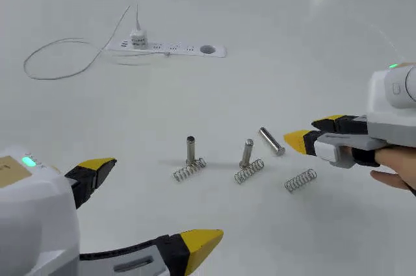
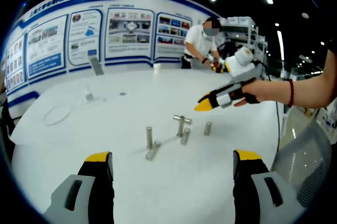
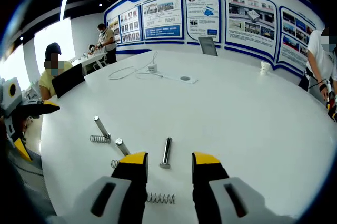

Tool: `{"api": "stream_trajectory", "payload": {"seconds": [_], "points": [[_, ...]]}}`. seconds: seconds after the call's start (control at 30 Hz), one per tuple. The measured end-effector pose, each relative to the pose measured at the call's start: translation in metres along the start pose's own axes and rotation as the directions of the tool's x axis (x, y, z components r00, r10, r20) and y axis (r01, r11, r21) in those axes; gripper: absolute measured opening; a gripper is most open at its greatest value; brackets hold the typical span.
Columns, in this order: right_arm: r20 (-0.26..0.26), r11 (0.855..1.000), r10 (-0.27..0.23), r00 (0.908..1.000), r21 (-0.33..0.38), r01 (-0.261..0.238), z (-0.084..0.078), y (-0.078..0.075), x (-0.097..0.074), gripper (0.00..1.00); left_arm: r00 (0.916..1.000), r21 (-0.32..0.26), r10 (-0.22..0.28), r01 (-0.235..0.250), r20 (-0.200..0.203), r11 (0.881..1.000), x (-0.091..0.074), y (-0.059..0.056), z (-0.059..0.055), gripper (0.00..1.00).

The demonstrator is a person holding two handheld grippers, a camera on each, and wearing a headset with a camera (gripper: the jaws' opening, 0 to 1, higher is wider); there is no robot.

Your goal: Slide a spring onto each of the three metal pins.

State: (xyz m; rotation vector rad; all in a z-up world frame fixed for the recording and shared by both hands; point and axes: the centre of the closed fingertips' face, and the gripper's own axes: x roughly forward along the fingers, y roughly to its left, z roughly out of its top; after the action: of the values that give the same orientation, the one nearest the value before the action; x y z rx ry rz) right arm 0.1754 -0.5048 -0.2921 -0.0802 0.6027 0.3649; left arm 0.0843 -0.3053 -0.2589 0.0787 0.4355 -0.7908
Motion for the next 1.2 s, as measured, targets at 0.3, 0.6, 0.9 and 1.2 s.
{"api": "stream_trajectory", "payload": {"seconds": [0.3, 0.6, 0.9, 1.2], "points": [[-0.029, 0.999, 0.014, 0.9995, -0.031, -0.014, -0.004, 0.001, 0.031, 0.3, 0.9999, 0.027, -0.013, 0.013, -0.008, 1.0, 0.006, 0.0, -0.001, 0.96], [-0.04, 0.999, 0.019, 0.999, -0.043, -0.021, -0.006, 0.004, 0.058, 0.25, 0.9999, 0.024, -0.009, 0.01, -0.011, 1.0, 0.011, 0.0, -0.003, 0.95], [-0.052, 1.0, 0.006, 0.9986, 0.004, -0.006, -0.013, 0.005, 0.074, 0.19, 0.9998, 0.023, -0.01, 0.01, -0.019, 1.0, 0.015, 0.003, -0.004, 0.94], [-0.047, 1.0, -0.019, 0.9987, 0.0, 0.019, -0.013, 0.006, 0.078, 0.1, 0.9994, 0.021, -0.018, 0.018, -0.03, 1.0, 0.015, 0.005, -0.007, 0.9]]}}
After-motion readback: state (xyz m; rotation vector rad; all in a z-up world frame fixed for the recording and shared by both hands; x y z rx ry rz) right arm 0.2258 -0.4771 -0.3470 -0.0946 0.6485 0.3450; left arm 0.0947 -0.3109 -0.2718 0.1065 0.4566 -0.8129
